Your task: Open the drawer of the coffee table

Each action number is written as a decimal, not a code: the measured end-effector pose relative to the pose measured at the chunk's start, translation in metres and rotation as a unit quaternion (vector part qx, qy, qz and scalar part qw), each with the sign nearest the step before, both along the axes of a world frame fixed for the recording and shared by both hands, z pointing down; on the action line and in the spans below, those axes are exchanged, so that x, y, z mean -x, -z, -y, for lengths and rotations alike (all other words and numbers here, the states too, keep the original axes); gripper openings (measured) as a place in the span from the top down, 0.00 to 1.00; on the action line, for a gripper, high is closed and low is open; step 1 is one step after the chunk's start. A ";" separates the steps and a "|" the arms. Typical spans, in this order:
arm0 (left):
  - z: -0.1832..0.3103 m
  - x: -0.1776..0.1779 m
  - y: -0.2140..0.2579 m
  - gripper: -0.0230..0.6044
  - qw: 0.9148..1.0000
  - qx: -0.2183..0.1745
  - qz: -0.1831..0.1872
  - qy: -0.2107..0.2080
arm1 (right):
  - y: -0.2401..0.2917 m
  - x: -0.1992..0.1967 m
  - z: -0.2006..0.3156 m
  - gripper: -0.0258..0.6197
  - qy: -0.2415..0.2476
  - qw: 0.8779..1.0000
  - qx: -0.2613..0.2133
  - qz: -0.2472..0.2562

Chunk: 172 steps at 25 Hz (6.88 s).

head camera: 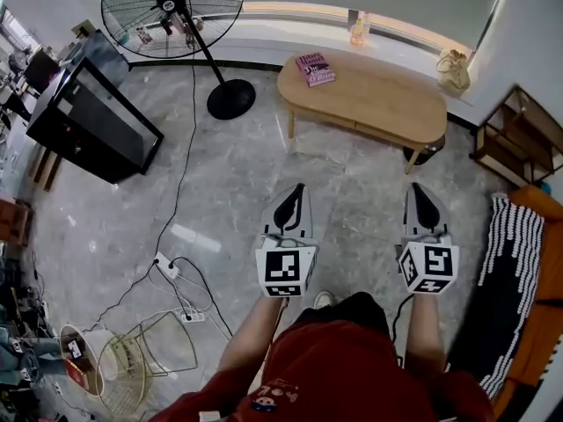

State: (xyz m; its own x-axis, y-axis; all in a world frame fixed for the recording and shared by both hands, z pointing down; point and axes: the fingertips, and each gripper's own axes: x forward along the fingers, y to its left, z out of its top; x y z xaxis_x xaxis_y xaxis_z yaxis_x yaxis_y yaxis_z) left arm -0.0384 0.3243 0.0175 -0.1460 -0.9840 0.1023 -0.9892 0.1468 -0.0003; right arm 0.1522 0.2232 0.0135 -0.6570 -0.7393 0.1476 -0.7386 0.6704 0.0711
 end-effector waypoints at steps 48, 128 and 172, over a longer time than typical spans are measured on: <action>0.401 0.035 0.020 0.95 0.999 -0.008 0.038 -0.035 | -0.009 0.033 0.394 0.96 -0.028 0.998 0.022 0.042; 0.518 0.092 -0.358 0.95 0.972 -0.006 -0.008 -0.234 | -0.378 0.088 0.430 0.96 -0.221 0.974 0.054 -0.015; 0.550 0.083 -0.716 0.95 0.969 -0.023 0.021 -0.246 | -0.721 0.120 0.462 0.96 -0.186 0.982 -0.015 -0.009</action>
State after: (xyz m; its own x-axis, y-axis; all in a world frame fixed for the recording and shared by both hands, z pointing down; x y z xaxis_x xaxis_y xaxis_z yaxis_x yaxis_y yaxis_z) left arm -0.1218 -0.2252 0.7333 0.3396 -0.9387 0.0599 -0.9384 -0.3424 -0.0465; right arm 0.0327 -0.2387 0.7346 -0.3383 -0.9318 0.1315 -0.9305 0.3521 0.1012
